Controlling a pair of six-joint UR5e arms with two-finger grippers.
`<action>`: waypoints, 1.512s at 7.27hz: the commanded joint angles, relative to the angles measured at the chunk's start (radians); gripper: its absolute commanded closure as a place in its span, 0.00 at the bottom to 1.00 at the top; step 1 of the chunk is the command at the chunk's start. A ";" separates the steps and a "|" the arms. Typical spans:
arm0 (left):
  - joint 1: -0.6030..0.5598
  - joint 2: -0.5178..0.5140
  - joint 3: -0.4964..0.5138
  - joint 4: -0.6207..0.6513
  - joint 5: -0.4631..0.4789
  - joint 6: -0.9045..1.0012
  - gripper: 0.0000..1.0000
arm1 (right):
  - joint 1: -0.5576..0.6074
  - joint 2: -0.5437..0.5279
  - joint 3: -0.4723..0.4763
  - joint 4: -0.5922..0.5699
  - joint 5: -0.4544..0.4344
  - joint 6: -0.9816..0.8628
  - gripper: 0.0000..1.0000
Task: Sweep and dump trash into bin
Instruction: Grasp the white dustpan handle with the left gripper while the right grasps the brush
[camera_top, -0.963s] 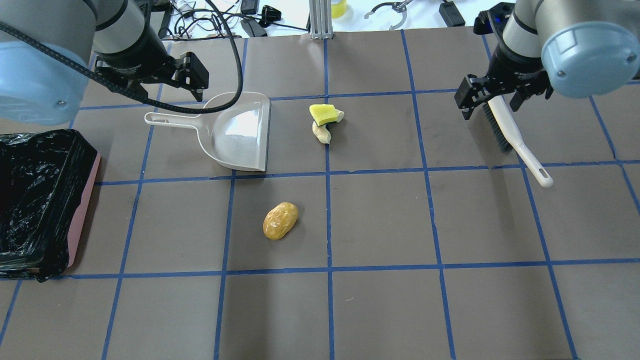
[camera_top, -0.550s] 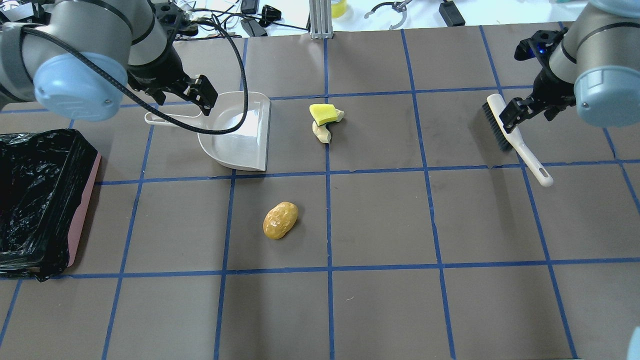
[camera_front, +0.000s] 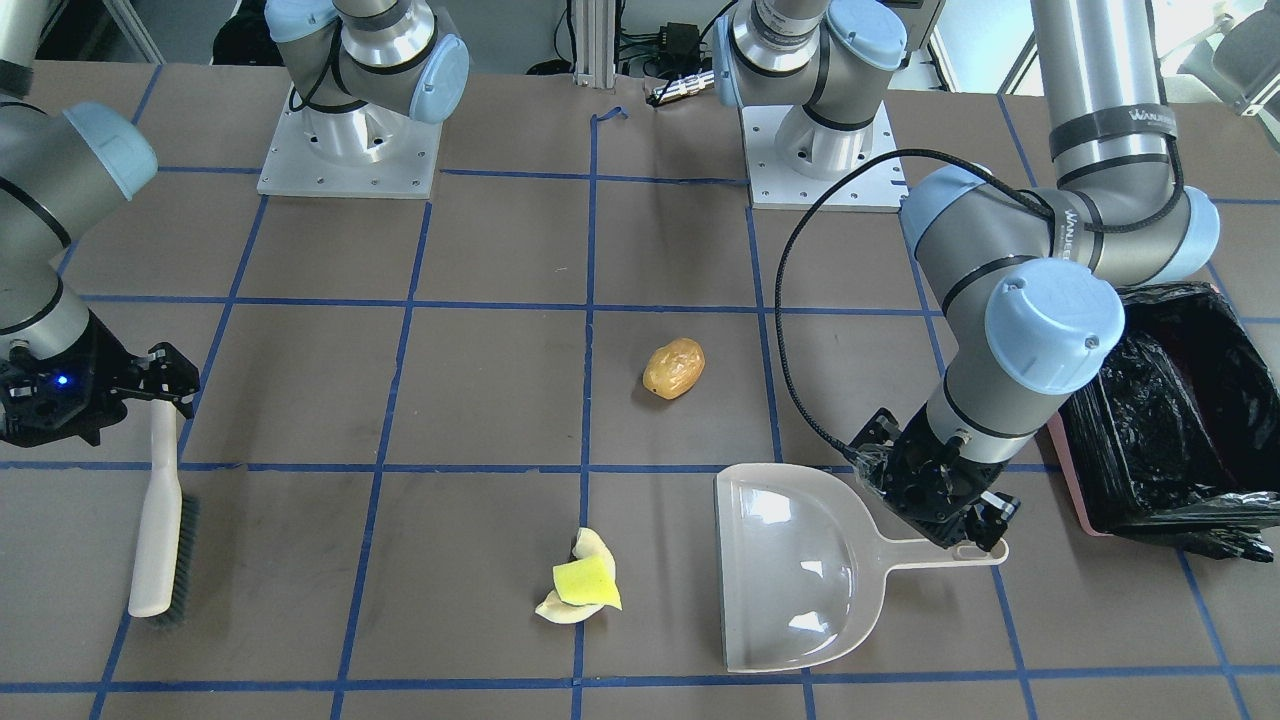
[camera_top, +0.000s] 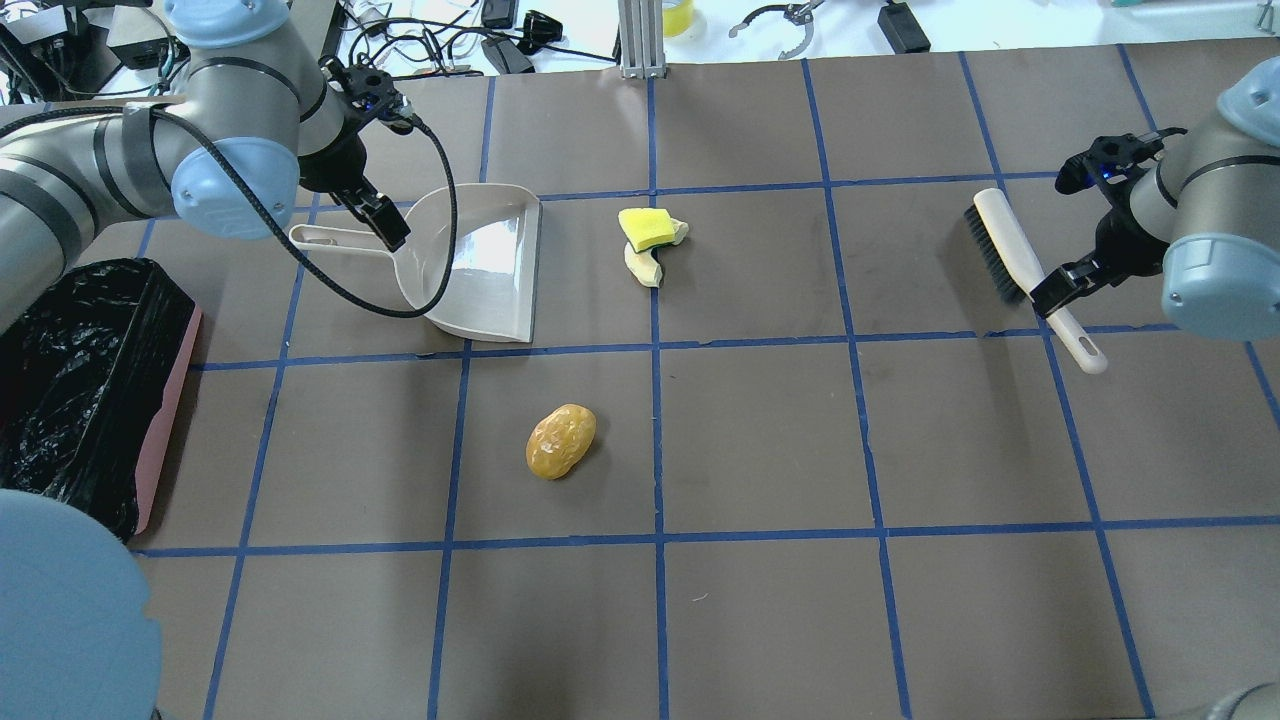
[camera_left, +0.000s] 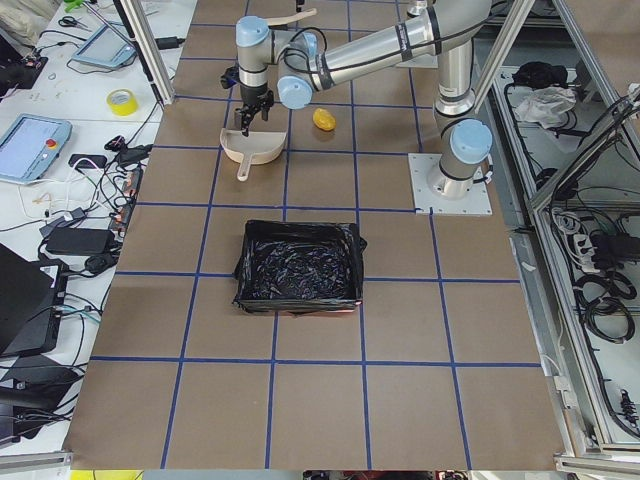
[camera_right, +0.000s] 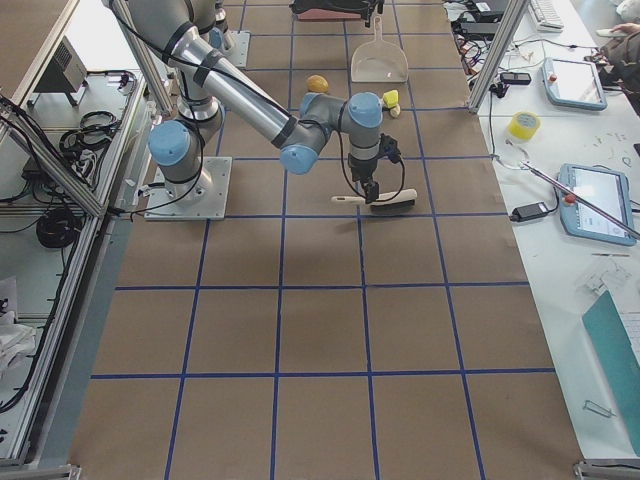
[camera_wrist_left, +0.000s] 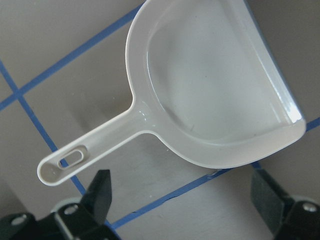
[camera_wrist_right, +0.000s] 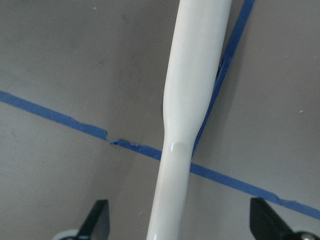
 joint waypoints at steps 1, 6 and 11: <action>0.054 -0.040 0.004 0.011 0.012 0.433 0.00 | -0.005 -0.003 0.043 -0.009 -0.001 -0.014 0.04; 0.071 -0.124 -0.017 0.200 0.009 0.740 0.00 | -0.006 0.000 0.046 -0.023 -0.003 -0.022 0.18; 0.071 -0.127 -0.023 0.200 -0.006 0.740 0.22 | -0.010 0.006 0.046 -0.012 -0.009 -0.022 0.29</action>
